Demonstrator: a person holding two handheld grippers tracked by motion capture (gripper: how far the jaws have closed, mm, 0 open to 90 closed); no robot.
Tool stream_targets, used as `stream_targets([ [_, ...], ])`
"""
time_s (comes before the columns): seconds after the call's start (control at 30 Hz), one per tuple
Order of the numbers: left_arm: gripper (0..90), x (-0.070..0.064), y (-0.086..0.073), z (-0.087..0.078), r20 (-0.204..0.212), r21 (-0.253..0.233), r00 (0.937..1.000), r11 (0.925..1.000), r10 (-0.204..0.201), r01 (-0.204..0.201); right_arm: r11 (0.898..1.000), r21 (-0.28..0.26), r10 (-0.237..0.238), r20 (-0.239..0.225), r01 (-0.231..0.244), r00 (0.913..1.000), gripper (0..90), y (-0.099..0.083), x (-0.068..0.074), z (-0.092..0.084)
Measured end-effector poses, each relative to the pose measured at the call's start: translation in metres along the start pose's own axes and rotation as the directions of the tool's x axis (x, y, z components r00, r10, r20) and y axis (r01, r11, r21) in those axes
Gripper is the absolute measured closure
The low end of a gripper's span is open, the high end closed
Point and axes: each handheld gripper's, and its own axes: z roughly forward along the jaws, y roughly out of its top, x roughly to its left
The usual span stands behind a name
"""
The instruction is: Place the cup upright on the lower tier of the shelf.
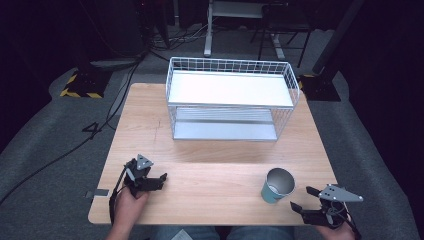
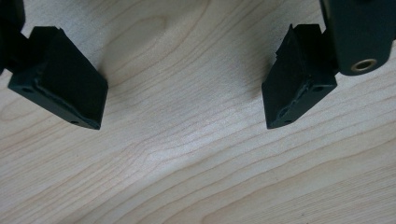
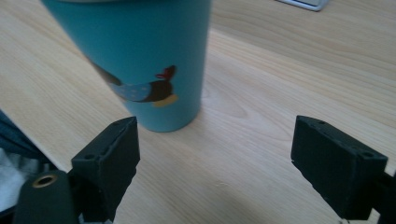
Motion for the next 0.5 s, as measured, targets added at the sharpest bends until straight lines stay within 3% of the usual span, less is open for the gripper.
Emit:
stream_targets([
  [0.27,15.2,-0.001,0.000,0.000,-0.005,-0.003,1.0000,1.0000,-0.006,0.006,1.000,-0.014,-0.006,-0.049,0.006,0.9988,15.7,0.006,0.016,0.010],
  [0.5,15.5,-0.001,-0.001,0.000,-0.007,-0.004,1.0000,1.0000,-0.006,0.006,0.998,-0.059,0.006,-0.087,-0.011,0.9962,15.5,0.008,0.024,0.024],
])
